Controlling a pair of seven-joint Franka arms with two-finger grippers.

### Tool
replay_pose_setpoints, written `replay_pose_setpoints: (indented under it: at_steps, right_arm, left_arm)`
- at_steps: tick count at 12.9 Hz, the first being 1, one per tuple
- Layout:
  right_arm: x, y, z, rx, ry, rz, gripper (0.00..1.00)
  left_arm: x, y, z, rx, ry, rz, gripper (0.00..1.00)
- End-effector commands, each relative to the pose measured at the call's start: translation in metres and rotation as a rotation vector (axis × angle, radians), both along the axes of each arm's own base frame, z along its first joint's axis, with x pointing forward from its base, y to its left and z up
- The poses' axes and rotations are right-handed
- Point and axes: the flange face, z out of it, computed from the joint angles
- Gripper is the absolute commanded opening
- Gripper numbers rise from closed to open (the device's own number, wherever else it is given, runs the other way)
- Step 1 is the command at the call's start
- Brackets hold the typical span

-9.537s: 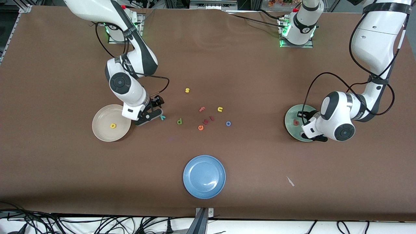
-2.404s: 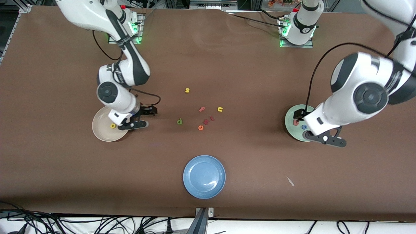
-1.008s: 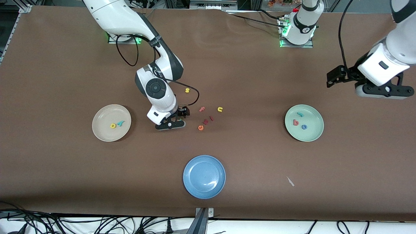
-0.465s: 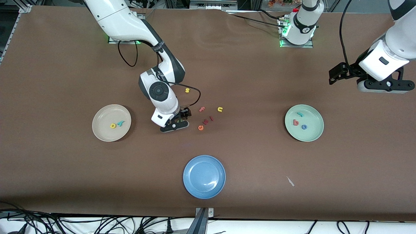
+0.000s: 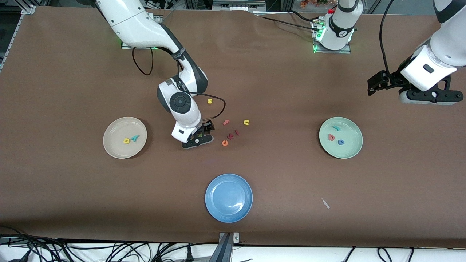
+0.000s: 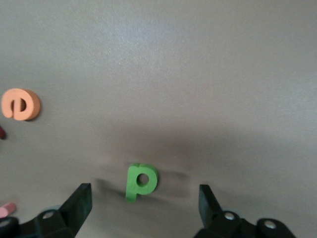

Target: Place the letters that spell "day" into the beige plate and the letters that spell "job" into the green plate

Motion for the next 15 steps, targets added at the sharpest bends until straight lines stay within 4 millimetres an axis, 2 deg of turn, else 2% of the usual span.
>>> replay_pose_setpoints:
  at_steps: [1,2,4,8,13,15]
  right_arm:
    - [0.0037,0.0064,-0.0065,0.001,-0.016,0.031,0.88]
    - [0.0035,0.0063,-0.0076,0.0,-0.015,0.033,0.81]
    - [0.0035,0.0063,-0.0076,0.0,-0.015,0.033,0.73]
    - [0.0036,0.0063,-0.0067,0.002,-0.013,0.024,0.61]
    - [0.0006,0.01,-0.0061,0.009,-0.003,0.015,0.5]
    - [0.0002,0.0098,-0.0067,0.01,-0.001,-0.012,0.49]
  left_arm:
    - [-0.0044,0.0085,0.0032,0.026,-0.01,-0.008,1.0]
    - [-0.0046,0.0067,0.0032,0.025,-0.009,-0.01,1.0]
    - [-0.0052,0.0009,0.0032,0.027,-0.01,-0.02,1.0]
    - [-0.0053,0.0,0.0032,0.027,-0.01,-0.023,1.0]
    - [-0.0045,0.001,0.0032,0.027,-0.011,-0.047,1.0]
    - [-0.0047,0.001,0.0031,0.027,-0.01,-0.049,1.0]
